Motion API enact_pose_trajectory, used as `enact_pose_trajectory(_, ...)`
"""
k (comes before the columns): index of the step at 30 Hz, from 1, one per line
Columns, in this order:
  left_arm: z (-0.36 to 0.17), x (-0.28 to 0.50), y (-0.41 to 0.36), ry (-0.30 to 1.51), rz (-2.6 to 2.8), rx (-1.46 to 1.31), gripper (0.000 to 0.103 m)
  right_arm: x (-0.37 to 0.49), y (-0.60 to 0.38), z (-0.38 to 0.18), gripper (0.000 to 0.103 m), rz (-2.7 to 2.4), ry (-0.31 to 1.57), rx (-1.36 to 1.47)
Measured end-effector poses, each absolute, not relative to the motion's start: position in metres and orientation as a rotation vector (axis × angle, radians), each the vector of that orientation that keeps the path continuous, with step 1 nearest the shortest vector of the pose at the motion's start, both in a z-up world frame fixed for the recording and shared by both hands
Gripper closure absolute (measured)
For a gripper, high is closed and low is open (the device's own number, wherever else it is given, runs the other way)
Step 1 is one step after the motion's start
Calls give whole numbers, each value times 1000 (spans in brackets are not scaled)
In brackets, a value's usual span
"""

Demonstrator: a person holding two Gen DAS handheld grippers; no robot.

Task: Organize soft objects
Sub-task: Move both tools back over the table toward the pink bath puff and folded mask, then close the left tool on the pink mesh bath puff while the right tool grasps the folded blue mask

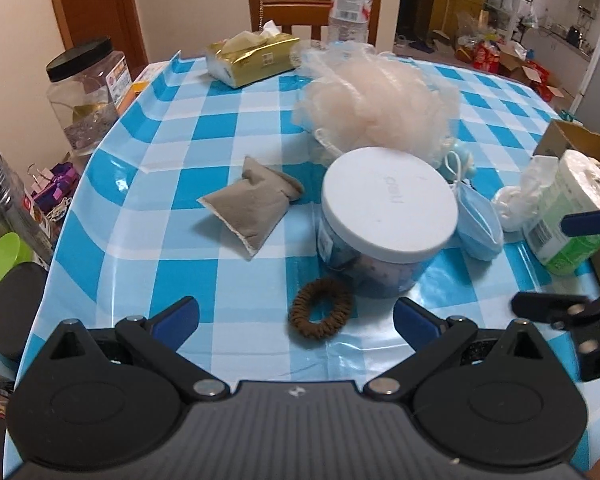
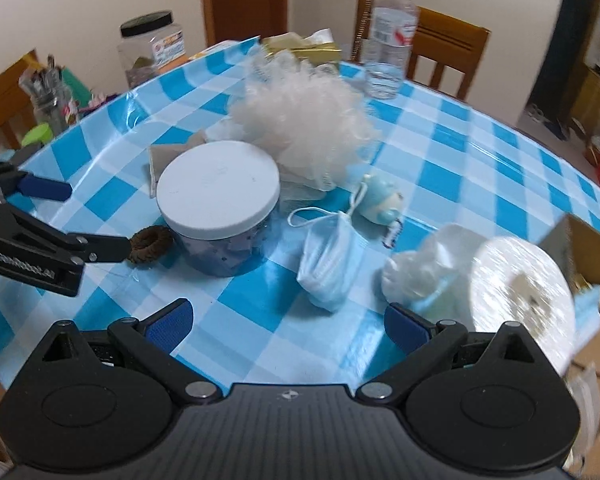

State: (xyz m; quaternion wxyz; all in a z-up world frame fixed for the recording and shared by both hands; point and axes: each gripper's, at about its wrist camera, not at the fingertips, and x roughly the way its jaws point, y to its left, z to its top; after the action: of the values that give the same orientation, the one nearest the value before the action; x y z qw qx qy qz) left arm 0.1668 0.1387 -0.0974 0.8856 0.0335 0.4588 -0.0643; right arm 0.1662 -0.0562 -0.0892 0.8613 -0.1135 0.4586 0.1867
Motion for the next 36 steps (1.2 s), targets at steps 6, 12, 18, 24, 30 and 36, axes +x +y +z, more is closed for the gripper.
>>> enact_pose_trajectory(6, -97, 180, 136, 974, -146, 80, 1, 186, -49, -113, 0, 396, 983, -250)
enact_pose_trajectory(12, -75, 203, 123, 951, -213, 123, 1, 198, -42, -126, 0, 370, 956, -268)
enact_pose_trajectory(18, -61, 231, 102, 934, -286, 187, 1, 207, -38, -138, 0, 363, 966, -267)
enact_pose_trajectory(24, -56, 263, 85, 921, -358, 214, 1, 207, -41, -145, 0, 383, 987, -255)
enact_pose_trajectory(30, -58, 302, 74, 906, -391, 232, 1, 203, -48, -141, 0, 396, 1000, -202)
enact_pose_trajectory(36, -69, 328, 58, 902, -443, 273, 1, 200, -49, -130, 0, 395, 973, -187)
